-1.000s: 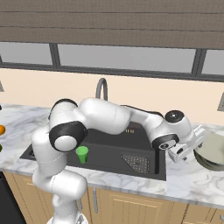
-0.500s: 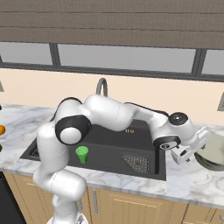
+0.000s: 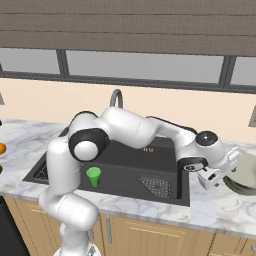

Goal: Remove the orange and lime from the sink. Then move the bowl and cup from the counter to the sink for washing.

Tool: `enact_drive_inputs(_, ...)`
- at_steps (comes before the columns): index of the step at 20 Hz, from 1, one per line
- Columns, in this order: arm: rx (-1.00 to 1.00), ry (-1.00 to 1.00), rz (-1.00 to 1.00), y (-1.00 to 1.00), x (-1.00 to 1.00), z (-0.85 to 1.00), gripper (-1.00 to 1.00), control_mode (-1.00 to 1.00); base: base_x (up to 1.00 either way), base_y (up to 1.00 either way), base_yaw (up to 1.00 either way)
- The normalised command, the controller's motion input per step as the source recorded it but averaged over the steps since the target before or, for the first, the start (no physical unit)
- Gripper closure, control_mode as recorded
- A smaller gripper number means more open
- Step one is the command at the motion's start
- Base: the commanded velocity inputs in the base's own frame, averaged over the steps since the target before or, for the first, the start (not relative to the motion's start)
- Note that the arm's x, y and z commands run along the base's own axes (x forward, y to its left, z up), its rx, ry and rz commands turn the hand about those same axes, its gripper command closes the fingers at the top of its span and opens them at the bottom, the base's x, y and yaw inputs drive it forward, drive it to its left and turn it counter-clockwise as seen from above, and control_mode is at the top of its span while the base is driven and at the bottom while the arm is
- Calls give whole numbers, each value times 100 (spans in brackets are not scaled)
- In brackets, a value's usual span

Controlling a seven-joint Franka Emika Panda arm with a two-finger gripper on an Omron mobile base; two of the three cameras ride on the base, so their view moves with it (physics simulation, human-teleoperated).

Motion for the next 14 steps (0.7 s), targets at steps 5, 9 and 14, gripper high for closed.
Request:
enact_drive_inputs(5, 0, 0, 0, -7, 7, -9, -100, -100, 0, 0, 0)
enact_drive_inputs(9, 0, 0, 0, -7, 9, -9, -100, -100, 0, 0, 0)
enact_drive_inputs(14, 0, 0, 0, -5, 14, -10, -100, -100, 0, 0, 0)
